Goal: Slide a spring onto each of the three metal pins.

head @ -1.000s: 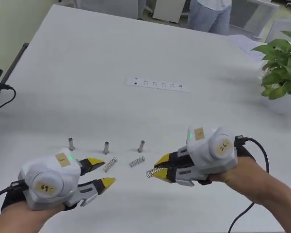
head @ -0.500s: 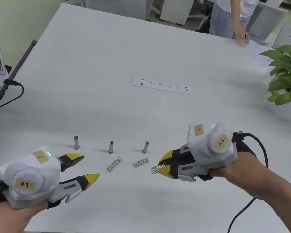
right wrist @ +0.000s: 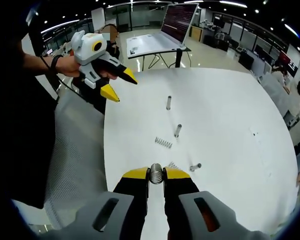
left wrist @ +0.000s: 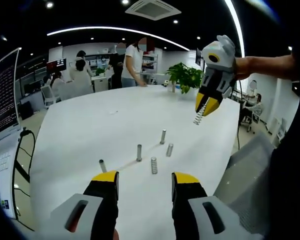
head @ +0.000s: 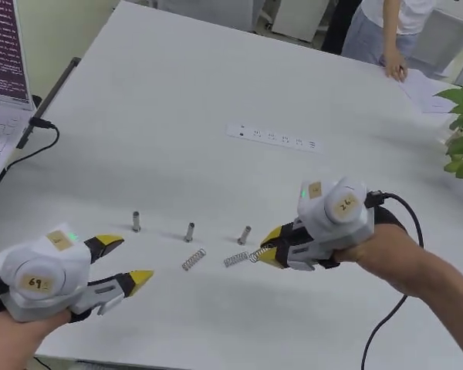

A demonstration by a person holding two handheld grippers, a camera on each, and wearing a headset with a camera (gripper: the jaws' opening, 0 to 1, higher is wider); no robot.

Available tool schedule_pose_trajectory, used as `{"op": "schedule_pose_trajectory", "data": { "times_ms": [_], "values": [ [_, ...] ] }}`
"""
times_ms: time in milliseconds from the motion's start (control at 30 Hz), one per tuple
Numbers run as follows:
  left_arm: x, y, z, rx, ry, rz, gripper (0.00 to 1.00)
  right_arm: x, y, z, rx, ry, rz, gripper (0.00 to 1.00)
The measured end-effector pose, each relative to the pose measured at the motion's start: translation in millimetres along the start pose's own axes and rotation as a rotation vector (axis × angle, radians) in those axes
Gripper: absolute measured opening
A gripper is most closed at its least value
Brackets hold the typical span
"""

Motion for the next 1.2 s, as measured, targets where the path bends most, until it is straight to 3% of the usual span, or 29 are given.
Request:
{"op": "schedule_pose_trajectory", "data": {
  "times_ms": [400, 1200],
  "values": [
    [-8.5, 6.2, 13.9, -0.035, -0.039, -0.005, 0.41, 28.6, -29.1, -27.9, -0.053, -0.033, 0.033, 0.08],
    [-16.4, 12.5, 21.8, -0.041, -0.046, 0.002, 0.42, 74.1, -76.1, -62.7, -0.154, -0.073, 0.055, 0.08]
  ]
}}
Point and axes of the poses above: the centre of the closed fingertips' face, and the gripper's own axes: x roughly forward along the fingers, z roughly to its left, y roughly out of its underside, the point moved 10 cm from there along -x, roughly backward along the fingers, and after that the axes turned 11 degrees about -x, right-handed, at the moved point
